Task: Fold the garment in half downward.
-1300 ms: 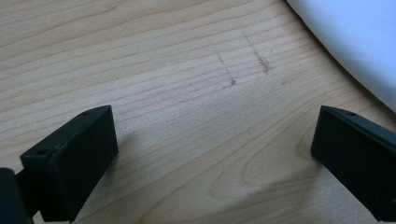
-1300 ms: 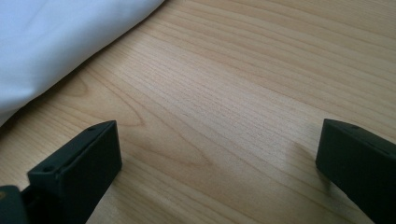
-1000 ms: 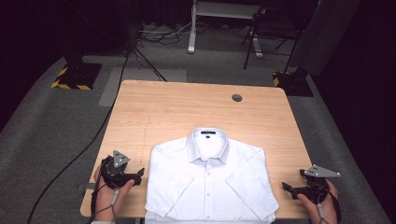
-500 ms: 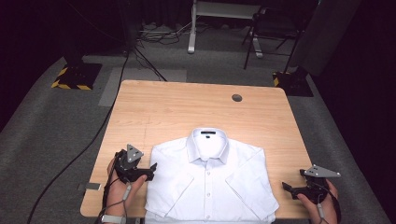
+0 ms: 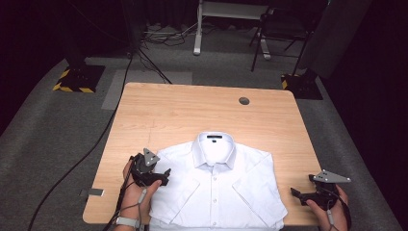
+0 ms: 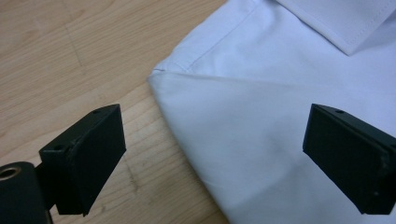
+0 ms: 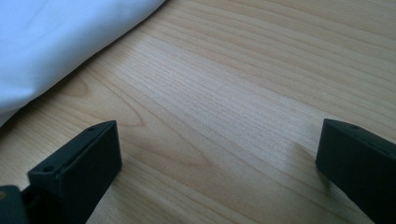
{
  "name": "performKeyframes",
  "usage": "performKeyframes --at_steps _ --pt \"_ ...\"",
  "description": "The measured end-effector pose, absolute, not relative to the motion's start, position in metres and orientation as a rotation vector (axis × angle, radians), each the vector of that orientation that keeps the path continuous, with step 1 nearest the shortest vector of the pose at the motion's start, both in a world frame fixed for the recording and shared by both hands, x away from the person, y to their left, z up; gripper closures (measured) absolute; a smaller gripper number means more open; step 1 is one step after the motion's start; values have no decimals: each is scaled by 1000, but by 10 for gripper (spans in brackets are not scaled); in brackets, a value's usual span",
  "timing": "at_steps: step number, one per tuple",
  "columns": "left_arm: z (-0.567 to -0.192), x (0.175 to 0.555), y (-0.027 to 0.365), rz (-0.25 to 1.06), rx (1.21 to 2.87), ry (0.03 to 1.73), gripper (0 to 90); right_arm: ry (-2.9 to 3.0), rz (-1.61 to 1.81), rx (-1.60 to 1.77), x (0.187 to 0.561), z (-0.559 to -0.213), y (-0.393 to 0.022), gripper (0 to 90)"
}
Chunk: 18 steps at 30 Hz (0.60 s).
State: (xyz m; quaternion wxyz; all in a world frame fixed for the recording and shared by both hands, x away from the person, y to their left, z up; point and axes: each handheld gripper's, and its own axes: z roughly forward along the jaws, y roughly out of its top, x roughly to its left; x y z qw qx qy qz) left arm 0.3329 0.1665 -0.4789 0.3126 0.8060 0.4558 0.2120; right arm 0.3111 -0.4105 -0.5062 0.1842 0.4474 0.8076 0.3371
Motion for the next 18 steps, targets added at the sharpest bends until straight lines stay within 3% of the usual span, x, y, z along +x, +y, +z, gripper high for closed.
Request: performKeyframes --at_steps 10,18 --pt "-493 344 148 594 2230 1193 67 2277 950 1261 311 -506 -410 5" --pt "-496 351 142 565 2196 1207 66 2277 950 1261 311 -506 -410 5"
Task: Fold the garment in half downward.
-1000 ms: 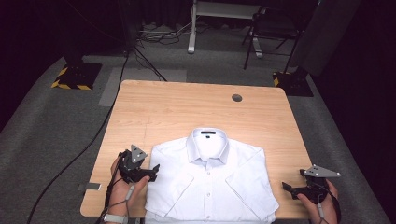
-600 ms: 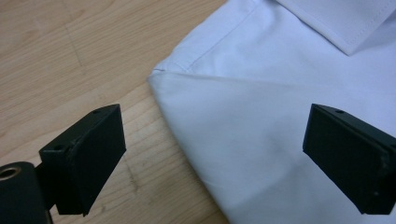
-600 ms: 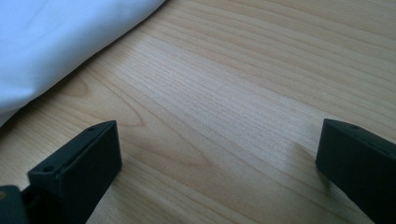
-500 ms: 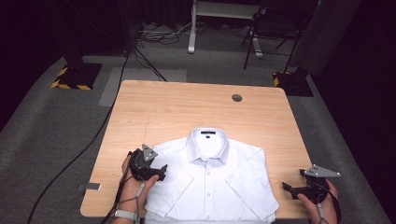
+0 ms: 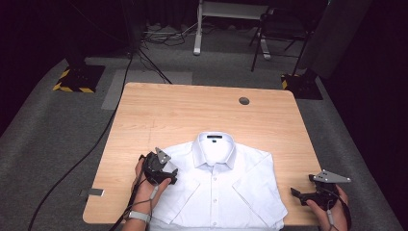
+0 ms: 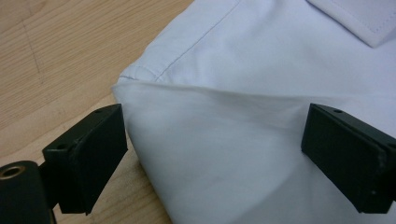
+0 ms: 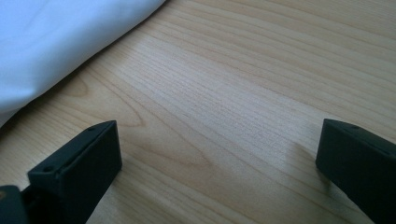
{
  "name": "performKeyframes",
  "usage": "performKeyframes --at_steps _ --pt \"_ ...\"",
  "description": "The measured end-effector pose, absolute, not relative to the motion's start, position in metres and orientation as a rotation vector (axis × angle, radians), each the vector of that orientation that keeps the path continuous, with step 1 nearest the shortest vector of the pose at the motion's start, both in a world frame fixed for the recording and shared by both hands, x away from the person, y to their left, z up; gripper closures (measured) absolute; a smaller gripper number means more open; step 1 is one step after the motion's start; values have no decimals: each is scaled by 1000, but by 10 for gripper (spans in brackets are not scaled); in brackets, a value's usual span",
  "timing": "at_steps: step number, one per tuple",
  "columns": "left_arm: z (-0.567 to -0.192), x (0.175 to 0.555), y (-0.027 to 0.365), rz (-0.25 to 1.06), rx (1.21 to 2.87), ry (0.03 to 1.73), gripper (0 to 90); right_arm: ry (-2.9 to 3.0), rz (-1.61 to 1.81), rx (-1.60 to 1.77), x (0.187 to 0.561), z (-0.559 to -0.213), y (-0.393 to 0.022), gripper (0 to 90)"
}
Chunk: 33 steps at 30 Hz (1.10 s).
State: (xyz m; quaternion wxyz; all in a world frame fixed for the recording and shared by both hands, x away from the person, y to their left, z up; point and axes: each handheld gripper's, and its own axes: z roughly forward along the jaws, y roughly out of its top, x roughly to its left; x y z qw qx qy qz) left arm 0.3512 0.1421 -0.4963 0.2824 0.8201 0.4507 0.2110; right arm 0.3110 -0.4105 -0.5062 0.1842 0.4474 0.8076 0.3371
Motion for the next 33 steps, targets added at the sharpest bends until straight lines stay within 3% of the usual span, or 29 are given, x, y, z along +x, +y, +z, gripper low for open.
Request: performKeyframes --at_steps 15,27,31,33 --pt "-502 376 155 472 2088 1300 55 2277 950 1262 311 -506 -410 5" --pt "-498 399 154 435 2148 1267 106 2277 950 1261 311 -506 -410 5" --pt "-496 398 155 443 2153 1249 168 2277 950 1261 311 -506 -410 5" --pt "-494 395 152 435 2162 1201 327 2277 950 1261 311 -506 -410 5"
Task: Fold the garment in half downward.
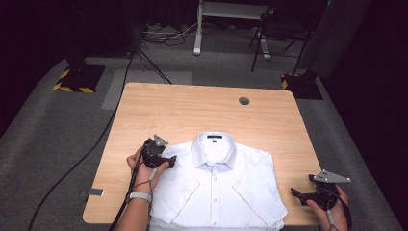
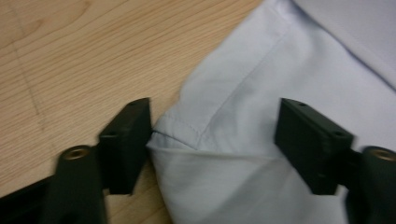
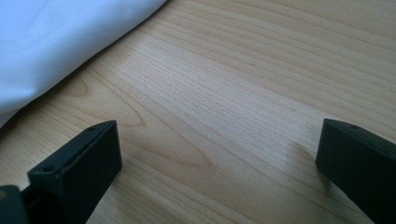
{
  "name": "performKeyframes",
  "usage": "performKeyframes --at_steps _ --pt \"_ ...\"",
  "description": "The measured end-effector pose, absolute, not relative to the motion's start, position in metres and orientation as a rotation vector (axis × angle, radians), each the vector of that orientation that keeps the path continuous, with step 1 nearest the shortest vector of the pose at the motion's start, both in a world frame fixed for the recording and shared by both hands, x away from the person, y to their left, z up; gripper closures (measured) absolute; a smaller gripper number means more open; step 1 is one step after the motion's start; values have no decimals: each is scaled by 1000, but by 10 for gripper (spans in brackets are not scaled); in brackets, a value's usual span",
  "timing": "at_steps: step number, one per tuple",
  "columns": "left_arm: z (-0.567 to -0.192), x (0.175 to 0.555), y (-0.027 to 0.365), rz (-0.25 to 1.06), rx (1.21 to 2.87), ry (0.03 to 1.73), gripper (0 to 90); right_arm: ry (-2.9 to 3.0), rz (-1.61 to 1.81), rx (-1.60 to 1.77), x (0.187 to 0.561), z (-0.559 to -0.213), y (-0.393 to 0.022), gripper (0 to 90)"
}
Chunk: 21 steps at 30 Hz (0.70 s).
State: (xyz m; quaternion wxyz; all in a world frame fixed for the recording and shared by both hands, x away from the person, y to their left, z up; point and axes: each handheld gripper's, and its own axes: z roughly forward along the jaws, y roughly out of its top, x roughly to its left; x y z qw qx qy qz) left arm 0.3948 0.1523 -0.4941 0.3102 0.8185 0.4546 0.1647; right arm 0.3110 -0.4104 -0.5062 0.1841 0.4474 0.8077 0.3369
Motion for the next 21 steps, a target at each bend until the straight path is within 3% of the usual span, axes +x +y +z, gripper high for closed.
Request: performKeyframes --at_steps 3,6,11,16,21 --pt "-494 391 150 416 2150 1155 548 2278 950 1261 311 -506 -410 5" --pt "-496 389 150 412 2120 1148 710 2278 951 1261 311 -506 -410 7" --pt "-500 388 150 414 2074 1139 782 2263 951 1272 311 -506 -410 40" --pt "-503 386 151 429 2050 1125 792 2252 956 1277 311 -503 -409 156" --pt "-503 385 151 431 2055 1120 791 2258 958 1210 311 -489 -399 167"
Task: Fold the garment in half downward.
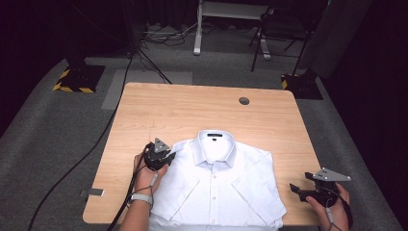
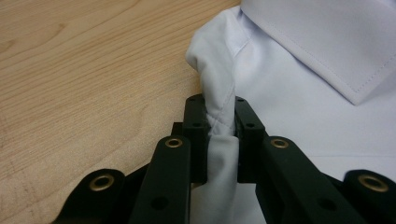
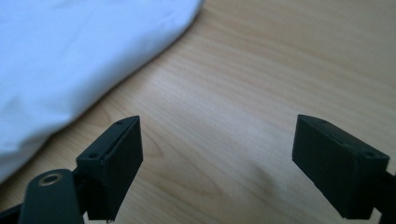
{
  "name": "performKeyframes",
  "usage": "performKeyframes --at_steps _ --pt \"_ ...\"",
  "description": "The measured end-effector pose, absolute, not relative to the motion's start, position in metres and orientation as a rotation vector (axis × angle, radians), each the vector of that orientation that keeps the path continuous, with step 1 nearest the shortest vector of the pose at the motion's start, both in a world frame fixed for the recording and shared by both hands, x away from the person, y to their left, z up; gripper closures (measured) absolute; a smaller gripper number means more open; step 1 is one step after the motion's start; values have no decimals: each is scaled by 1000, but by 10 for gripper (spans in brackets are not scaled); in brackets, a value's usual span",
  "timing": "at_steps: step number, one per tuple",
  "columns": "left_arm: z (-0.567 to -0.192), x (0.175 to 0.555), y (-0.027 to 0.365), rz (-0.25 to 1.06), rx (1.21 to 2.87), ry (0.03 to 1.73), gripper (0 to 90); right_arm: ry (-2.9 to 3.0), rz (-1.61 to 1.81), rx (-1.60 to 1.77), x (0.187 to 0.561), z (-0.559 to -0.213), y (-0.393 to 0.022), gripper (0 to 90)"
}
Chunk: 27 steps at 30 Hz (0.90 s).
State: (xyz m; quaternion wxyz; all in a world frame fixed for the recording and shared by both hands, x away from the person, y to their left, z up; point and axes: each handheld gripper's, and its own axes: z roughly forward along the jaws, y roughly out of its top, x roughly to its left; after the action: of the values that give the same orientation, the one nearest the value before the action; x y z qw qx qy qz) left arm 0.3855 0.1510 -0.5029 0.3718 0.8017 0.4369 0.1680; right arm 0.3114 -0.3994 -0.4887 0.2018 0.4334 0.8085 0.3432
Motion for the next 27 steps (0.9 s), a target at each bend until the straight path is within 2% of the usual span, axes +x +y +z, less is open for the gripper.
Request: performKeyframes --at_steps 10,27 --pt "-503 383 148 472 2070 1105 789 2233 1016 1127 325 -459 -385 168" --pt "-503 383 148 464 2069 1108 787 2272 1044 1094 351 -441 -370 191"
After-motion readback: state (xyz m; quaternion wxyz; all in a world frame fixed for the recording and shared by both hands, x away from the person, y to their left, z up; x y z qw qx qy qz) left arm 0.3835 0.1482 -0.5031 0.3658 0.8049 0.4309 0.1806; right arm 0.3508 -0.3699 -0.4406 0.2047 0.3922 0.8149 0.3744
